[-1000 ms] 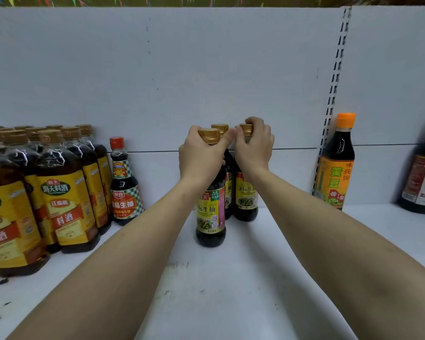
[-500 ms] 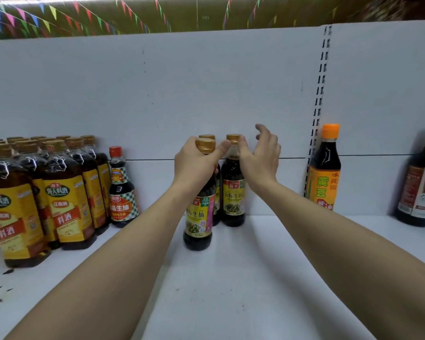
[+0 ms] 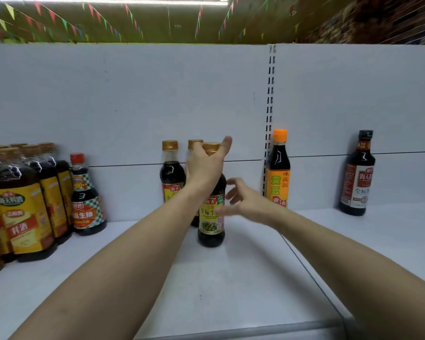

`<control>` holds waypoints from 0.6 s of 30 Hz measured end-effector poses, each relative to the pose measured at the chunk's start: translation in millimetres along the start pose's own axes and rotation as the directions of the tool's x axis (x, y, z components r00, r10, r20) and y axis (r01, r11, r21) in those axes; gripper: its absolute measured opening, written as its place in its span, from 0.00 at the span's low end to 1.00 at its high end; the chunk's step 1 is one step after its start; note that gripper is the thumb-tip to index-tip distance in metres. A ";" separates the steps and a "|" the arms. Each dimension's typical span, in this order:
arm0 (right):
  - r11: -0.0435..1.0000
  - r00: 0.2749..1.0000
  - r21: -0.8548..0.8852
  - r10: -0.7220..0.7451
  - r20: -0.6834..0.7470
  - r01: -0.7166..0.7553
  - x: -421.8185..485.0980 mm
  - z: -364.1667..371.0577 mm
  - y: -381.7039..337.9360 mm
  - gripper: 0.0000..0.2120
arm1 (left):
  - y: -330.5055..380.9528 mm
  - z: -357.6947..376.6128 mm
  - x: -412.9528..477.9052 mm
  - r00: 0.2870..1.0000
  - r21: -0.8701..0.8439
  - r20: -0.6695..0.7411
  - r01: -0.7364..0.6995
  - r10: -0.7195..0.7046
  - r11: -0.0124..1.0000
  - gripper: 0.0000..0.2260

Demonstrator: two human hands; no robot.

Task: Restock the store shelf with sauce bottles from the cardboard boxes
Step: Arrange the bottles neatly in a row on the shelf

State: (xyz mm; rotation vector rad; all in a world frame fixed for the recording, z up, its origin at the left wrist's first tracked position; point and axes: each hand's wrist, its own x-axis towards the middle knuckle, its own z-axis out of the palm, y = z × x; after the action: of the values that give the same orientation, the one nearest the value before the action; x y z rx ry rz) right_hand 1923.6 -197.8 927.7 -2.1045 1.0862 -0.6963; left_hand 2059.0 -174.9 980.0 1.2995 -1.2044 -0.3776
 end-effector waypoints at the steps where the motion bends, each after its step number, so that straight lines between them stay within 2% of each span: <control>1: 0.999 1.000 -0.045 0.017 0.015 -0.016 -0.8 7.9 2.4 0.47 | 2.3 -0.4 -0.8 0.999 -0.014 0.031 0.010 -0.010 1.000 0.41; 2: 0.998 1.000 -0.055 0.023 -0.001 -0.023 -1.2 16.9 5.3 0.47 | 3.4 -1.1 -0.5 0.998 -0.033 0.056 0.012 -0.010 0.999 0.35; 4: 0.999 0.996 -0.018 0.026 -0.082 -0.028 1.3 33.8 13.3 0.41 | 3.1 -5.9 -1.2 0.995 -0.066 0.100 0.002 0.005 0.998 0.27; 7: 0.999 0.989 0.024 0.030 -0.147 -0.026 4.5 43.6 24.5 0.35 | -5.6 -20.7 -3.2 0.995 -0.083 0.085 -0.044 0.051 0.996 0.32; 10: 0.999 0.986 0.031 0.026 -0.162 -0.021 6.0 38.8 29.5 0.35 | -23.7 -44.7 -4.2 0.977 -0.041 -0.153 -0.155 0.147 0.987 0.22; 12: 0.998 0.981 0.046 0.058 -0.187 -0.050 6.5 34.4 30.9 0.36 | -41.0 -62.6 -4.3 0.938 0.063 -0.310 -0.146 0.158 0.987 0.18; 14: 0.995 0.973 0.062 0.088 -0.215 -0.076 8.4 32.5 33.0 0.34 | -66.1 -78.6 -1.6 0.932 0.172 -0.339 -0.076 0.131 0.982 0.19; 18: 0.995 0.956 0.075 0.090 -0.280 -0.072 16.7 37.5 36.8 0.30 | -113.7 -94.8 1.9 0.982 0.299 -0.166 0.133 -0.086 0.945 0.32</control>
State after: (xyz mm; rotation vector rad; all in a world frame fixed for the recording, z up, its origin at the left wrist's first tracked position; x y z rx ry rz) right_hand 1940.4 -216.3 878.6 -1.9338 1.2775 -1.0013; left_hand 2182.7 -161.7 899.6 1.6406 -1.0944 -0.1688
